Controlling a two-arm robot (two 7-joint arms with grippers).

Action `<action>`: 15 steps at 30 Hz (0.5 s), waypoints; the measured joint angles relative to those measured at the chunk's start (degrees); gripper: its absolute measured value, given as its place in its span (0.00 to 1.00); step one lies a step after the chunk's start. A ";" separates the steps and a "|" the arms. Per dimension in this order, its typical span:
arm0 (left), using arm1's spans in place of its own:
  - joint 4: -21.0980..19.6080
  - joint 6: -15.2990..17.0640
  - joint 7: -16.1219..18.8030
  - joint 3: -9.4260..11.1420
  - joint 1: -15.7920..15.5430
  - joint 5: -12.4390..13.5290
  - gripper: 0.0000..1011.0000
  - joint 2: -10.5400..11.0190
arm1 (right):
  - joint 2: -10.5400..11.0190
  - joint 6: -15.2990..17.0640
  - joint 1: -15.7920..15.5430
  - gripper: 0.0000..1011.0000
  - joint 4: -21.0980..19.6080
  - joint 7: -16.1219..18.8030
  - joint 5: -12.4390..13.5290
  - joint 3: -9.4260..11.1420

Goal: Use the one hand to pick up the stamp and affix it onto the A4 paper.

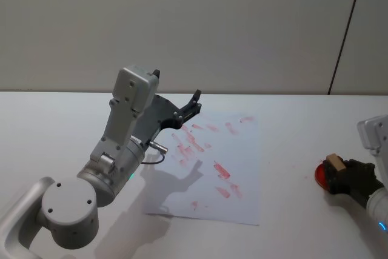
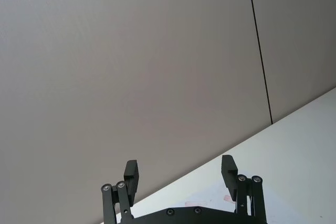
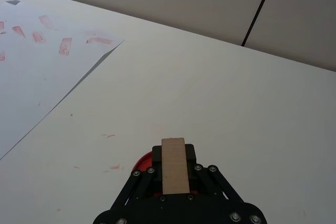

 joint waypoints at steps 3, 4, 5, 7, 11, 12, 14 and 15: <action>0.00 0.00 0.00 0.00 0.00 0.00 0.99 0.00 | -0.02 0.00 0.04 0.22 0.04 0.02 -0.02 -0.02; 0.00 0.00 0.00 0.00 0.00 0.00 0.99 0.00 | -0.03 0.00 0.05 0.22 0.06 0.03 -0.02 -0.02; 0.00 0.00 0.00 0.00 0.00 0.00 0.99 0.00 | -0.03 0.00 0.06 0.22 0.07 0.04 -0.03 -0.02; 0.00 0.00 0.00 0.00 0.00 0.00 0.99 0.00 | -0.03 0.00 0.06 0.22 0.08 0.06 -0.03 -0.02; 0.00 0.00 0.00 0.00 0.00 0.00 0.99 0.00 | -0.04 0.01 0.07 0.22 0.08 0.14 -0.04 -0.02; 0.00 0.00 0.00 0.00 0.00 0.00 0.99 0.00 | -0.03 0.02 0.05 0.22 0.06 0.15 -0.04 -0.01; 0.00 0.00 0.00 0.00 0.00 0.00 0.99 0.00 | 0.01 0.15 -0.04 0.22 -0.03 0.21 -0.04 0.02; 0.00 0.00 0.00 0.00 0.00 0.00 0.99 0.00 | 0.04 0.19 -0.08 0.22 -0.07 0.23 -0.04 0.03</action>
